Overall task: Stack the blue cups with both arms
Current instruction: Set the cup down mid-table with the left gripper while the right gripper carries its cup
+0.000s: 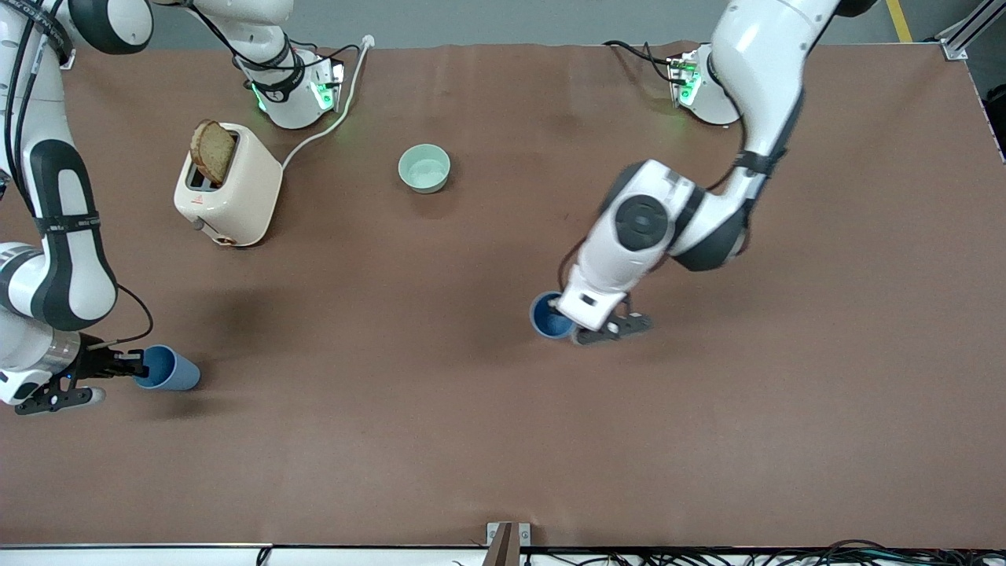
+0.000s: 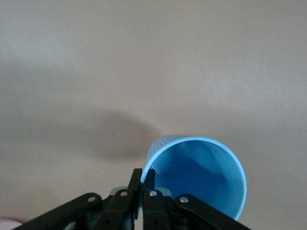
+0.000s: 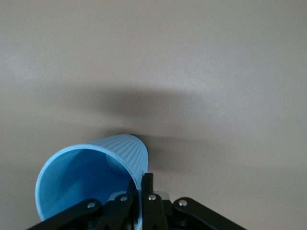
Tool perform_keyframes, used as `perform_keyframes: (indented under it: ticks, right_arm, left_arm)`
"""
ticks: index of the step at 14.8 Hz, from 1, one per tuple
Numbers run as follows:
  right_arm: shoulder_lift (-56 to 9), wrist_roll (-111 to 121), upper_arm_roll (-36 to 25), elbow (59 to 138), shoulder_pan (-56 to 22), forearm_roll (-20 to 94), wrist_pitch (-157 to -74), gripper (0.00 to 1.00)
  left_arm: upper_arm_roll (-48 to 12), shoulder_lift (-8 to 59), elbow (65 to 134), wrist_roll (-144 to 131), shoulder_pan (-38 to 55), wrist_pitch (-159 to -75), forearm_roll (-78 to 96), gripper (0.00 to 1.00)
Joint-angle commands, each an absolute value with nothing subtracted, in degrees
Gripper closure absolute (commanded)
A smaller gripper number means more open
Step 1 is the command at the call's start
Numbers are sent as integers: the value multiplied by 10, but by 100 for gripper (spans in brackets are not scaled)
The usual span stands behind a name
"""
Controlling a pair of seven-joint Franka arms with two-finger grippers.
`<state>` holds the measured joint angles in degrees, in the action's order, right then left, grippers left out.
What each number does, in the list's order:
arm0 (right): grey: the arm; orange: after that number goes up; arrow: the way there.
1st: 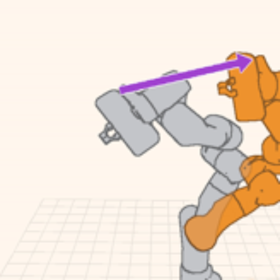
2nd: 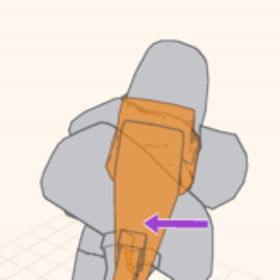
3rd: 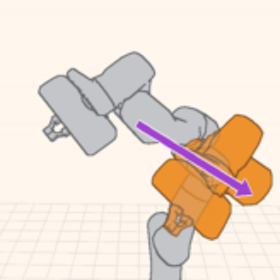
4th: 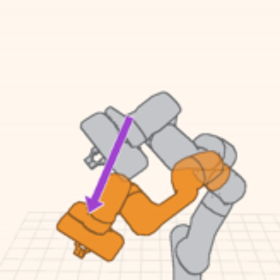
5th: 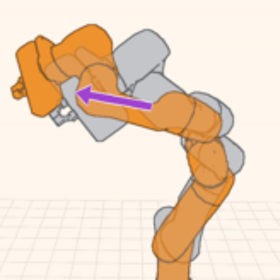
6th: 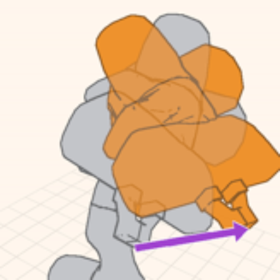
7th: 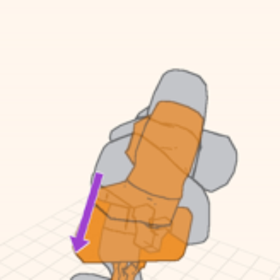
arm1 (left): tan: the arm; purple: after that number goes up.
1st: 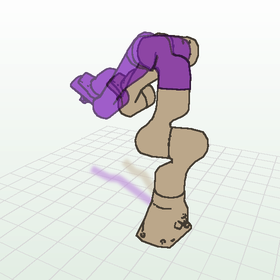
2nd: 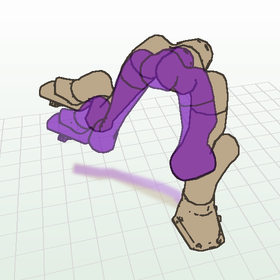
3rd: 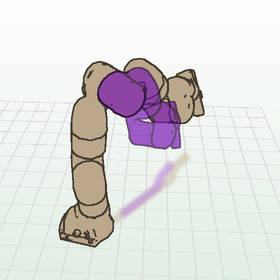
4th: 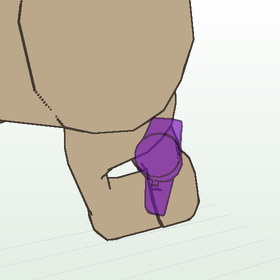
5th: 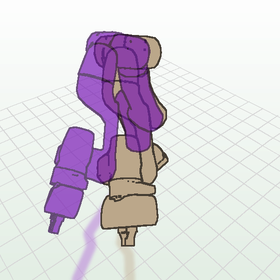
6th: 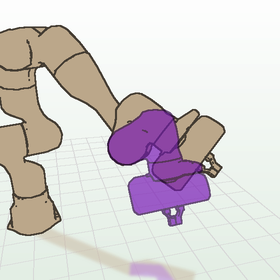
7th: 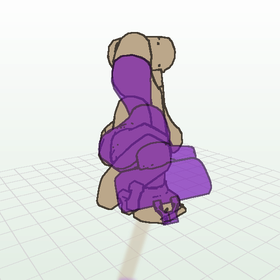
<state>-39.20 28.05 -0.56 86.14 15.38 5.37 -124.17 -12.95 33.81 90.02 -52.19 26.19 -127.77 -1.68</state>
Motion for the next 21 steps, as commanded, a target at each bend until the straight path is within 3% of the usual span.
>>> perform_keyframes:
  ticks: [1,3,4,5,6,7,9,13,17,21]
  right_arm:
    - [-333,248,-3,866,148,57,-1177,100]
    - [-282,215,-4,865,135,55,-1123,100]
    - [-256,194,-4,866,126,52,-1100,100]
    - [-233,170,-4,866,117,50,-1071,100]
    - [-213,145,-4,866,107,49,-1048,100]
    - [-194,121,-4,866,94,49,-1024,100]
    - [-164,74,-3,866,66,49,-986,100]
    - [-146,-70,-2,864,-23,57,-968,100]
    - [-150,-272,-2,861,-141,59,-988,100]
    - [-187,-454,-2,861,-249,74,-1065,100]
  left_arm:
    - [-122,370,878,-574,295,-1288,-30,99]
    - [-122,377,878,-599,308,-1300,-37,95]
    - [-122,379,878,-601,310,-1301,-39,85]
    - [-122,379,878,-601,309,-1300,-40,67]
    - [-121,377,878,-601,307,-1300,-47,29]
    - [-121,373,877,-599,305,-1300,-55,0]
    - [-118,354,859,-596,295,-1283,-65,0]
    - [-115,293,792,-536,219,-1148,-68,0]
    - [-116,207,790,-392,118,-1061,-68,0]
    - [-117,130,791,-228,33,-1012,-67,0]
